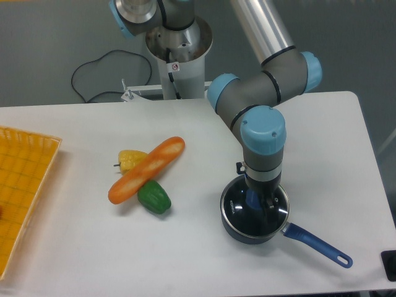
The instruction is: Open the lid
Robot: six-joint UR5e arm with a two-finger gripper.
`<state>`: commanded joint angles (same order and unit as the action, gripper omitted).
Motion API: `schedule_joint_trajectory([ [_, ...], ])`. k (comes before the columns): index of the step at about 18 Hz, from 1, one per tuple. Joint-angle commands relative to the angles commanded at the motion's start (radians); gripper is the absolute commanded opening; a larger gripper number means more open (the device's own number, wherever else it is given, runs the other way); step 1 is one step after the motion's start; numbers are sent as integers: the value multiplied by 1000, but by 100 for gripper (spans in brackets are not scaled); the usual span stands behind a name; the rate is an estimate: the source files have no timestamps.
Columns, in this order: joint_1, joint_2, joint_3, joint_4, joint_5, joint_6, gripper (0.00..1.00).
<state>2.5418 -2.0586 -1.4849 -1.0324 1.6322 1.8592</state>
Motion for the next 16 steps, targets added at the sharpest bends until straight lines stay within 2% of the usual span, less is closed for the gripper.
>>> schedule_joint_trajectory([
  [16, 3, 8, -6, -2, 0, 5, 99],
])
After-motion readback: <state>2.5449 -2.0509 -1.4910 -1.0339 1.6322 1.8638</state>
